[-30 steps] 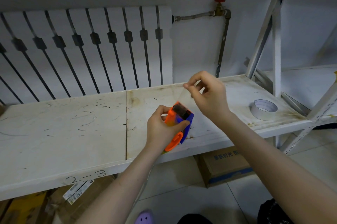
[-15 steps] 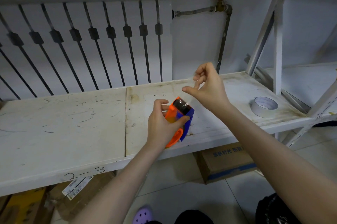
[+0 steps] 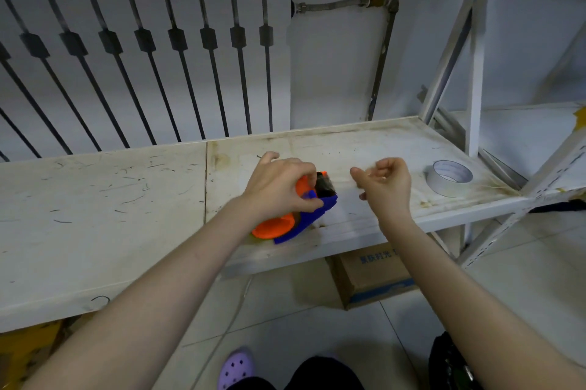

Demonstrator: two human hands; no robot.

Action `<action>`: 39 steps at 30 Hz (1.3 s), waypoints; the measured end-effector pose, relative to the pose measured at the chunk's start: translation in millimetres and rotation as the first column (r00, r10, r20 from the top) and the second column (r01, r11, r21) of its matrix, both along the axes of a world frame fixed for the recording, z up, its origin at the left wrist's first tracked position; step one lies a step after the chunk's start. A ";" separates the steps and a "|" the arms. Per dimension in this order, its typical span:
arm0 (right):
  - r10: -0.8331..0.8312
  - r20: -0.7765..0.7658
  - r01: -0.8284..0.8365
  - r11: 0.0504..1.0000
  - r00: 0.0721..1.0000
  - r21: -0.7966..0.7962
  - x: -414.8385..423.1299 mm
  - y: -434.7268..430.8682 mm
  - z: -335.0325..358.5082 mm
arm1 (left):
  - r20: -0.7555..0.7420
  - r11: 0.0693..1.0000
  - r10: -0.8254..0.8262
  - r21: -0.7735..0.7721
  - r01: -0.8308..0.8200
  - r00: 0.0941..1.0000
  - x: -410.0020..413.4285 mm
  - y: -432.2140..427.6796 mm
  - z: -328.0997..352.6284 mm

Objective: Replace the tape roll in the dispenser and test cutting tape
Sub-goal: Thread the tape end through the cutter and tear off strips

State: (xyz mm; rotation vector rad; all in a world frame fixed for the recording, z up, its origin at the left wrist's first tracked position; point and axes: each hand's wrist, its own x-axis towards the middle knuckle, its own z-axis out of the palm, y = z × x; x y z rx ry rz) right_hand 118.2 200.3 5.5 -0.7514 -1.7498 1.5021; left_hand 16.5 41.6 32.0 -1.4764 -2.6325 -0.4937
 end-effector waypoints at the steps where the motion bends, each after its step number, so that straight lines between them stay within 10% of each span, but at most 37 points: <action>1: 0.005 0.000 -0.005 0.998 1.000 -0.065 1.6 -3.2 -7.1 | -0.047 0.995 -0.050 -0.094 0.046 0.998 -3.9 -0.6 3.5; 6: 0.062 0.107 -0.045 0.987 0.992 -0.157 0.5 -23.9 -45.1 | -0.037 0.921 -0.131 -0.375 0.108 0.991 -17.7 -11.2 -5.5; 17: -0.061 0.089 0.083 0.962 0.994 -0.262 10.5 -31.5 -86.0 | -0.134 0.987 -0.110 -0.134 0.092 0.985 -3.9 -19.8 -47.0; 29: -0.065 -0.137 0.075 0.995 0.988 0.071 14.6 -41.1 -57.4 | -0.184 0.967 -0.109 -0.246 0.062 0.977 -3.9 -17.5 -50.3; 39: -0.051 -0.035 0.046 0.992 0.998 -0.121 29.4 -36.0 -78.1 | -0.072 0.946 -0.099 -0.316 0.071 0.992 -0.5 -9.0 -41.0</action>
